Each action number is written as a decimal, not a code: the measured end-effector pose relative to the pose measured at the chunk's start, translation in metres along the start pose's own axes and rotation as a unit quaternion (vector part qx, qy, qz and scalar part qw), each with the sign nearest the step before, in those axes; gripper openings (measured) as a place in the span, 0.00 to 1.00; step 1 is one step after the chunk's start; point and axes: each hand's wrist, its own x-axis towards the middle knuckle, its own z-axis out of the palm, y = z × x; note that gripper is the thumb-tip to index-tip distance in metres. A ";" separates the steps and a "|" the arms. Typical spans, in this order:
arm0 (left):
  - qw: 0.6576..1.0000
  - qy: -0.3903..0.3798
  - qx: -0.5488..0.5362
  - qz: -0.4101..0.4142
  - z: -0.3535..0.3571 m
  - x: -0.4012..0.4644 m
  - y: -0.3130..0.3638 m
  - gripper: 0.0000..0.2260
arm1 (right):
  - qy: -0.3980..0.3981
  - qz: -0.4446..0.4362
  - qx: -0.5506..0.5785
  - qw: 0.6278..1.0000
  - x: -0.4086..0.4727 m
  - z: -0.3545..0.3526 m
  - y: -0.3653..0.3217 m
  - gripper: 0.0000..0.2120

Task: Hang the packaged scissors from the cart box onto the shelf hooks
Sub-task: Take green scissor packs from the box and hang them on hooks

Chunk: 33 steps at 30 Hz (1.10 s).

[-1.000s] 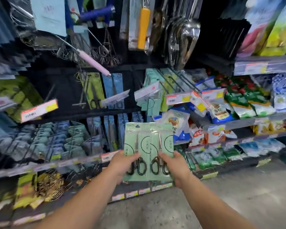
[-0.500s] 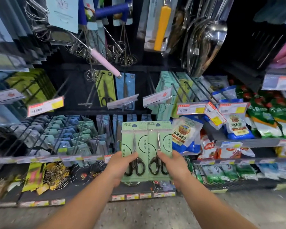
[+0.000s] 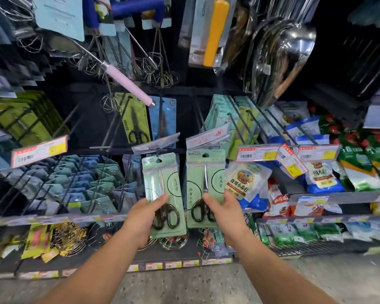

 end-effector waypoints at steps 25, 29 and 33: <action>0.998 0.057 -0.021 0.003 0.002 0.012 -0.019 0.47 | -0.029 -0.004 -0.123 0.992 0.094 -0.001 -0.025 0.35; 0.999 0.037 -0.003 0.020 0.006 0.006 -0.014 0.08 | -0.039 0.020 -0.143 0.989 0.113 0.003 -0.025 0.34; 0.998 0.038 0.013 0.040 0.004 0.004 -0.013 0.09 | -0.044 0.038 -0.156 0.986 0.118 0.001 -0.020 0.33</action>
